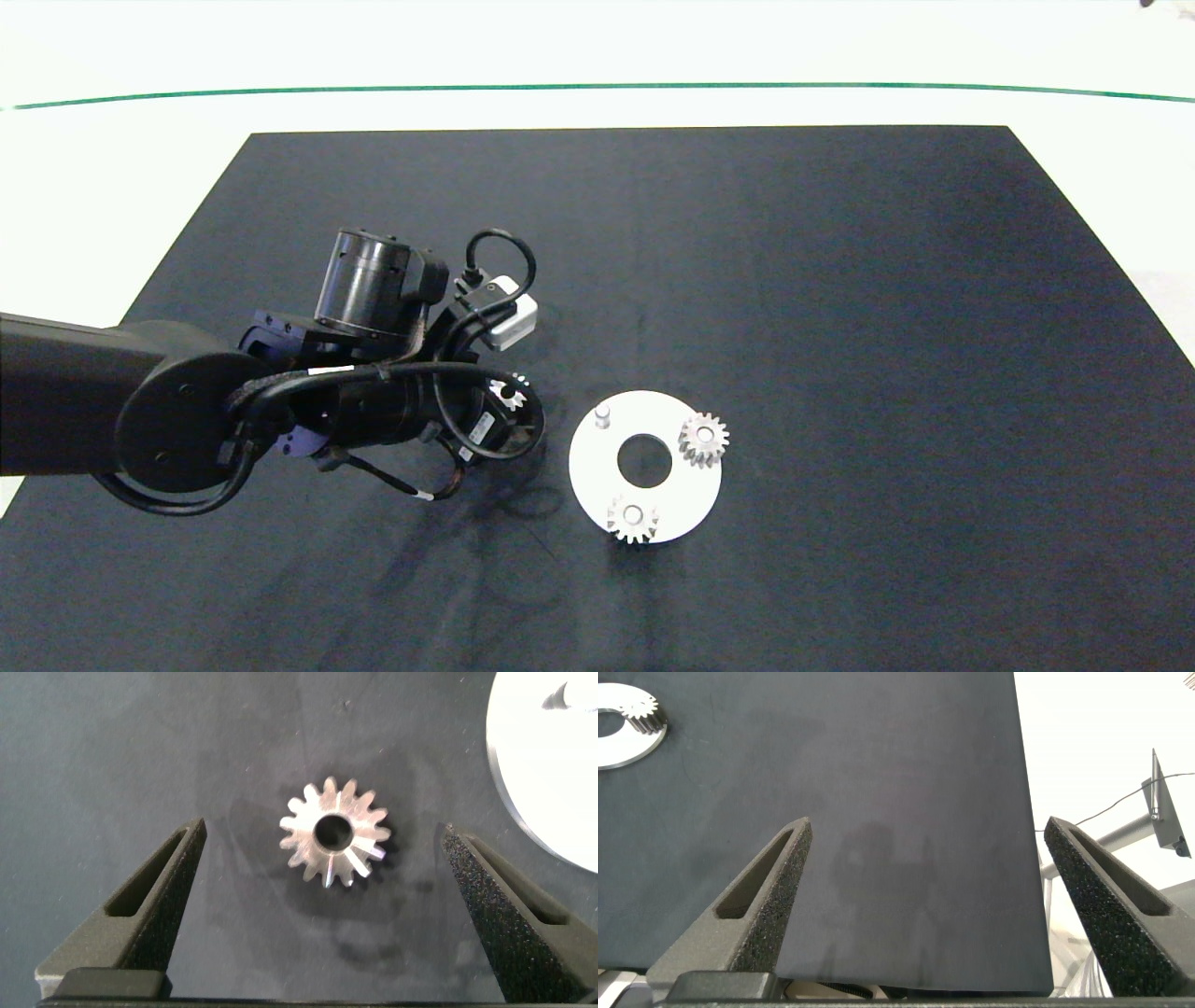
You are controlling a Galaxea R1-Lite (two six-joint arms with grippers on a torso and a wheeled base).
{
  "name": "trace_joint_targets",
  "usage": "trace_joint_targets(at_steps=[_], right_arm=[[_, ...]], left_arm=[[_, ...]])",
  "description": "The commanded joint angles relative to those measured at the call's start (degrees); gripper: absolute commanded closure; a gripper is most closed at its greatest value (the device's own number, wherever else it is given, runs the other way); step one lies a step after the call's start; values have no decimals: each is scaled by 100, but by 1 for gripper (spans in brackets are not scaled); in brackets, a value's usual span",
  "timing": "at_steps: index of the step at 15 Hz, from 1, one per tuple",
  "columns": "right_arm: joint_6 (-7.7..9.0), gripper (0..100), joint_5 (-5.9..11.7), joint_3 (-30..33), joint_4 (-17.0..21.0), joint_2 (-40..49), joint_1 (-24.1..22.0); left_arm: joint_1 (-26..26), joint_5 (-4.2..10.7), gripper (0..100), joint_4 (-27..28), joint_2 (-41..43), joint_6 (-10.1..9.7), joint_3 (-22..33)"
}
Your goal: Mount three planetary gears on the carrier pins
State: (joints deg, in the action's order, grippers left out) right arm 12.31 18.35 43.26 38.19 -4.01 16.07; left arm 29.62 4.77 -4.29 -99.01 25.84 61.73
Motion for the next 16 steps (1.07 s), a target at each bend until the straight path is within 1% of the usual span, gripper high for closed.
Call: trace_joint_targets(at_steps=[1, 9, 12, 13, 16], right_arm=[[8, 0, 11, 7, 22, -3, 10], [17, 0, 11, -2, 22, -3, 10], [8, 0, 11, -11, 22, -3, 10], [17, 0, 11, -20, 22, -3, 10], [17, 0, 11, -11, 22, -3, 10]], left_arm=[[8, 7, 4, -10, -92, 8, 32], [26, 7, 20, 7, -215, 0, 76], [17, -2, 26, 42, -206, 8, 181], [26, -28, 28, 60, -197, 8, 216], [26, -37, 34, 245, -197, 8, 295]])
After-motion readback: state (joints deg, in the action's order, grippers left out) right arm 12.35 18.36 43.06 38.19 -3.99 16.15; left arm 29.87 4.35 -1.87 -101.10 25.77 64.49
